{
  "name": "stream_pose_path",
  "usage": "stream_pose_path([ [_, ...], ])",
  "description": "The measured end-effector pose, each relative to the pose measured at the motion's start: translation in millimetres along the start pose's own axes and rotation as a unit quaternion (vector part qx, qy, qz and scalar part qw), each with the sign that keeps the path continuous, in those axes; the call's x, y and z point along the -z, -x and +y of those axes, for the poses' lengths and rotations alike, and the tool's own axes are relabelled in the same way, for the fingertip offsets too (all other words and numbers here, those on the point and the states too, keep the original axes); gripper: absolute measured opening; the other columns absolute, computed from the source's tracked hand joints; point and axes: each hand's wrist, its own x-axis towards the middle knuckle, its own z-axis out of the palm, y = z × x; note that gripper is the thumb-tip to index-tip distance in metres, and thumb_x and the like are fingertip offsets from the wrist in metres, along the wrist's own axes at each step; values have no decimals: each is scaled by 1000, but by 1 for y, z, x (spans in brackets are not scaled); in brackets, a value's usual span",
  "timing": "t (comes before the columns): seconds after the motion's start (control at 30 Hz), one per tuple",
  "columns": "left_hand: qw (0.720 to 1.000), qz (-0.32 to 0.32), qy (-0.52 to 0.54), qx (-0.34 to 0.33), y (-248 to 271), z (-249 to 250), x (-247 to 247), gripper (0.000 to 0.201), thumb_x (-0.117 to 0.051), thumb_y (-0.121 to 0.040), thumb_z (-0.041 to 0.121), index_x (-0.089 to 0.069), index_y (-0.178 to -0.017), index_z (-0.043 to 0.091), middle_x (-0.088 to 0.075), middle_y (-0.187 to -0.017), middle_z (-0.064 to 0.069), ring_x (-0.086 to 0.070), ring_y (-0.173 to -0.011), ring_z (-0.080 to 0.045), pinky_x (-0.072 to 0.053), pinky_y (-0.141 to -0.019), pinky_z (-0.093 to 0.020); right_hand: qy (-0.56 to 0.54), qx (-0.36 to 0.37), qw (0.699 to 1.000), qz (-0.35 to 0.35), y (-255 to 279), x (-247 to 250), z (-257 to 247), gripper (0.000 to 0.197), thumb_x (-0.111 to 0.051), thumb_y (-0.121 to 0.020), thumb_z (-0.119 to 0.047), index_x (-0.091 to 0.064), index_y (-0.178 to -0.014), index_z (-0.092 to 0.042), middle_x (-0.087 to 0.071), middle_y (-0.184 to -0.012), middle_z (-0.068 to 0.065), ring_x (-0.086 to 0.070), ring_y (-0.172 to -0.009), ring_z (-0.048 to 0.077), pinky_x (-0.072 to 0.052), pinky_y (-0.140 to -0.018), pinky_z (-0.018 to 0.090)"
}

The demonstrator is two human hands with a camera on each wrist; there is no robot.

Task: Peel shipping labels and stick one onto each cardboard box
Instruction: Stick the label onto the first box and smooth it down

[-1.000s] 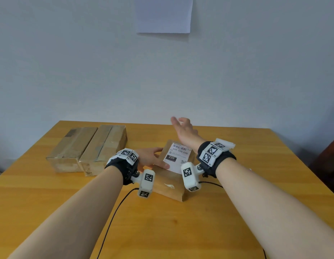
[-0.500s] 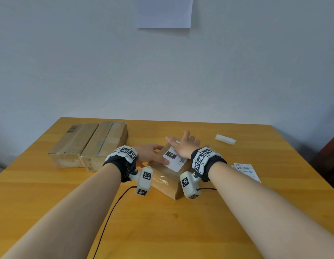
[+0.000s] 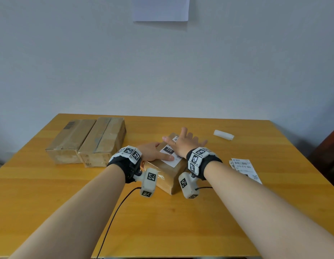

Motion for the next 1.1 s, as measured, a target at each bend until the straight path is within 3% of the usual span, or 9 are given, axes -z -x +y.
stream_pose_path([
  [0.07,1000,4,-22,-1,3,2,-2,79,-85,-61,65,-56,-127,32,-76,-116,-5,-74,-105,-34,-57,-92,-61,-1,6,1000,7,1,-1,1,104,-22,-80,-95,-14,-155,-23,-39,-157,12,-39,-142,37,-11,-116,70],
  [0.17,1000,9,-22,6,3,0,-3,93,-85,-50,70,-55,-130,31,-76,-114,-6,-74,-102,-35,-59,-87,-60,0,10,1000,21,3,-2,3,104,-23,-79,-96,-16,-153,-24,-41,-155,12,-42,-140,36,-15,-114,68],
  [0.23,999,14,-31,8,3,-1,-3,88,-83,-53,71,-56,-127,34,-77,-112,-5,-74,-96,-34,-60,-73,-48,0,8,1000,26,2,-2,3,105,-24,-78,-97,-18,-152,-23,-43,-153,12,-44,-138,36,-18,-113,66],
  [0.4,1000,4,-7,23,2,-1,-1,58,-81,-80,55,-56,-128,34,-76,-102,0,-68,-74,-18,-48,-55,-28,-12,-6,1000,24,-5,0,8,111,-30,-76,-98,-17,-152,-20,-46,-152,13,-47,-136,37,-20,-113,66],
  [0.6,999,1,-5,36,7,4,1,56,-77,-85,52,-54,-132,34,-75,-92,2,-68,-59,-10,-50,-55,-26,-27,-21,999,19,-11,4,15,108,-36,-77,-96,-17,-150,-18,-55,-143,13,-53,-130,37,-19,-113,65],
  [0.67,999,0,-7,42,8,4,0,57,-77,-84,53,-53,-133,36,-75,-95,2,-70,-68,-13,-55,-62,-31,-33,-27,999,19,-13,6,16,106,-38,-78,-95,-18,-148,-18,-60,-136,12,-56,-126,36,-19,-111,64],
  [0.77,999,3,1,45,7,5,0,63,-80,-82,53,-54,-136,35,-77,-111,-2,-74,-102,-27,-58,-93,-46,-47,-25,998,17,-13,10,19,98,-41,-81,-92,-22,-143,-18,-68,-119,7,-62,-117,34,-19,-112,62],
  [0.9,998,19,-35,41,10,11,2,63,-75,-85,56,-54,-140,33,-73,-119,0,-70,-112,-24,-53,-88,-36,-64,-34,997,9,-14,17,26,92,-43,-85,-87,-23,-143,-18,-69,-110,3,-65,-114,33,-22,-112,59],
  [1.1,997,16,-47,51,11,14,4,66,-75,-84,58,-54,-141,32,-71,-122,1,-67,-113,-21,-50,-81,-34,-62,-35,997,0,-21,19,31,93,-47,-85,-85,-24,-145,-16,-59,-99,-1,-65,-107,31,-37,-105,55],
])
